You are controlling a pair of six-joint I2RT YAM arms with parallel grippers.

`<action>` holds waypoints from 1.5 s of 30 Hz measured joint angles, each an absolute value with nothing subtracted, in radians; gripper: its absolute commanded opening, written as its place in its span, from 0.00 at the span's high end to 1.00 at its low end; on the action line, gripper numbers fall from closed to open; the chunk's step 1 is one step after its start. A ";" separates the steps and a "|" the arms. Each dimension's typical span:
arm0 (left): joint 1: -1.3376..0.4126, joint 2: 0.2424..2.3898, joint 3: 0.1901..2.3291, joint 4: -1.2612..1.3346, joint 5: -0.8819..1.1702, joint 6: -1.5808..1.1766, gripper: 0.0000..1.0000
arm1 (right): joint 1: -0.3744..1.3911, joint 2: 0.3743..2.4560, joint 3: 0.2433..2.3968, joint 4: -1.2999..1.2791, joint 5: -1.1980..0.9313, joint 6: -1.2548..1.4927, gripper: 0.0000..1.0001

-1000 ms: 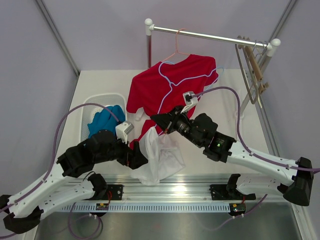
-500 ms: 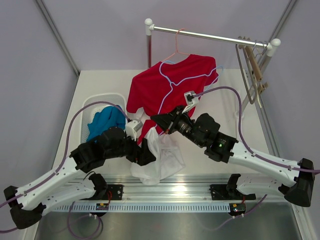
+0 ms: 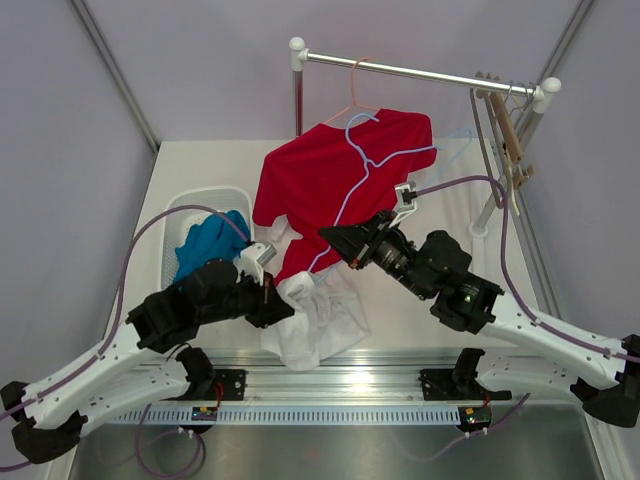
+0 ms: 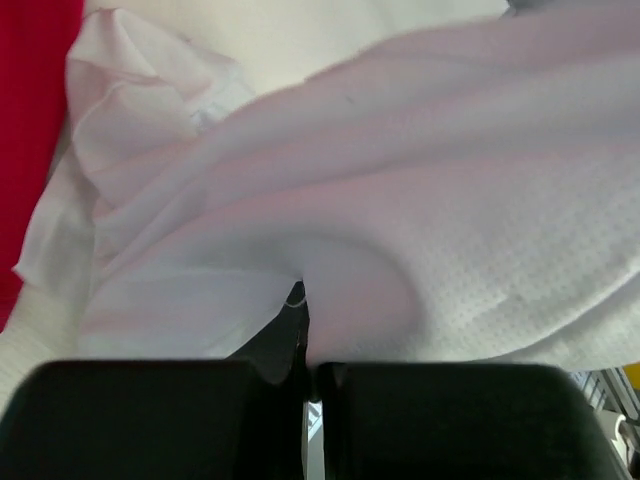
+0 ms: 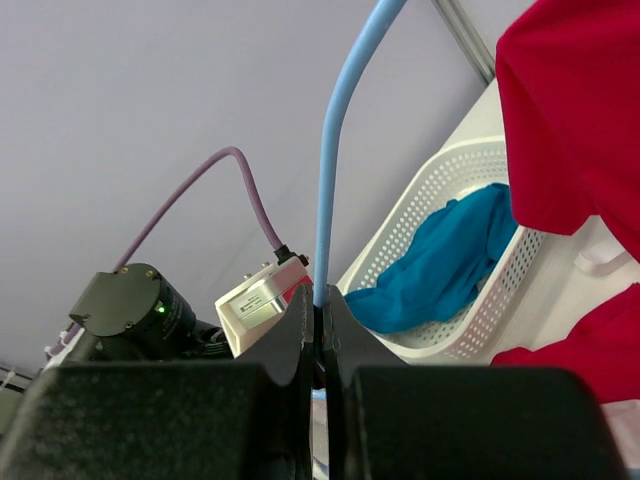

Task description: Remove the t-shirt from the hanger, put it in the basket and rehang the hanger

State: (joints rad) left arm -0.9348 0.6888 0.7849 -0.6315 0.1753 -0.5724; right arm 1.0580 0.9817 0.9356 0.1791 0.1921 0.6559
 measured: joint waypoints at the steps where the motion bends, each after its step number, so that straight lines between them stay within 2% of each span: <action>1: -0.935 0.672 0.788 -0.655 0.159 -0.572 1.00 | 1.057 0.968 0.936 0.178 0.193 0.654 1.00; 5: -0.935 0.601 0.859 -0.770 0.097 -0.560 1.00 | 1.037 0.935 0.936 0.167 0.199 0.658 1.00; 14: -0.935 0.509 1.271 -0.908 -0.108 -0.526 1.00 | 0.952 0.951 0.933 0.114 0.185 0.680 1.00; 19: -0.936 0.602 1.546 -0.944 -0.277 -0.463 1.00 | 0.949 0.929 0.933 0.099 0.157 0.680 1.00; 24: -0.936 0.793 1.845 -0.933 -0.473 -0.344 1.00 | 0.949 0.923 0.933 0.100 0.105 0.680 1.00; 29: -0.936 0.969 2.019 -0.761 -0.669 -0.147 1.00 | 0.949 0.938 0.933 0.101 0.055 0.677 1.00; 40: -0.936 1.159 2.049 -0.214 -0.850 0.411 1.00 | 0.949 0.951 0.935 0.097 -0.060 0.669 1.00; 45: -0.897 1.171 1.979 0.002 -0.886 0.619 1.00 | 0.949 0.944 0.935 0.060 -0.073 0.655 1.00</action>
State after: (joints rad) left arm -0.8970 1.1706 1.9785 0.0021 -0.8864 0.6189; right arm 0.9485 0.9436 0.9352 0.0597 -0.0731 0.6552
